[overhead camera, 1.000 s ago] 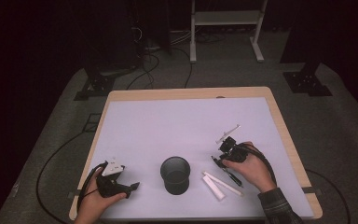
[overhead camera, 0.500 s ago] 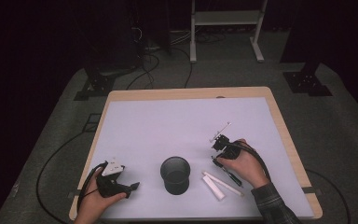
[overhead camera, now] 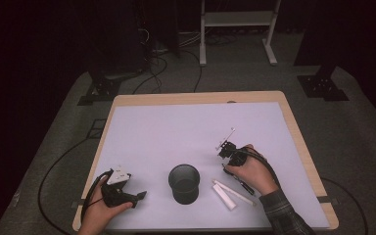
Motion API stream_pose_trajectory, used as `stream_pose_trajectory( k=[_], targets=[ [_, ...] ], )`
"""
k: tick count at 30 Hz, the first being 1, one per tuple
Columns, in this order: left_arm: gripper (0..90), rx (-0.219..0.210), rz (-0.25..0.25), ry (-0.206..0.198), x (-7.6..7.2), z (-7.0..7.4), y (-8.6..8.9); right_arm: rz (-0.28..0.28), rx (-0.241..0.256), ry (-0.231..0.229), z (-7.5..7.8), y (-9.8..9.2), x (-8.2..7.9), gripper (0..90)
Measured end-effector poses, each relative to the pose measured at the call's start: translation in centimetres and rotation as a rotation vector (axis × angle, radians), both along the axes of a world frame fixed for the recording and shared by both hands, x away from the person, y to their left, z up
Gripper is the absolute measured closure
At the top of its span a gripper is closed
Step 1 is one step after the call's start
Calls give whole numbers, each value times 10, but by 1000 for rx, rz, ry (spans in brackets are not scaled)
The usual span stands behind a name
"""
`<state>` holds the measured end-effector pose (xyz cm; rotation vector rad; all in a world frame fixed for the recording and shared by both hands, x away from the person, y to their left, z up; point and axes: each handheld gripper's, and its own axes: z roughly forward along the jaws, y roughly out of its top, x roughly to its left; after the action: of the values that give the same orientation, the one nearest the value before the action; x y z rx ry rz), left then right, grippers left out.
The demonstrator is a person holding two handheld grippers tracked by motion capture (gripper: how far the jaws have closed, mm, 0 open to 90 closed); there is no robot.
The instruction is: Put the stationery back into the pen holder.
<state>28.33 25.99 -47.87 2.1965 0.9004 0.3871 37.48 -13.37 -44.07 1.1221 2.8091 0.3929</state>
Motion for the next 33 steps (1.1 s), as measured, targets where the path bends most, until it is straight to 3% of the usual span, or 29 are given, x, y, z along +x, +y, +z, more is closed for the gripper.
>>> stream_pose_trajectory(
  k=[7,14,25,33],
  targets=[
    [80,2,0,0,0,0,0,-29,11,34,0,-2,5,795],
    [80,-1,0,1,0,0,0,-38,19,34,0,-3,4,796],
    [80,-1,0,1,0,0,0,-32,42,-4,4,-8,2,797],
    [80,-3,0,1,0,0,0,-45,129,-49,21,-20,-5,797]
  ],
)
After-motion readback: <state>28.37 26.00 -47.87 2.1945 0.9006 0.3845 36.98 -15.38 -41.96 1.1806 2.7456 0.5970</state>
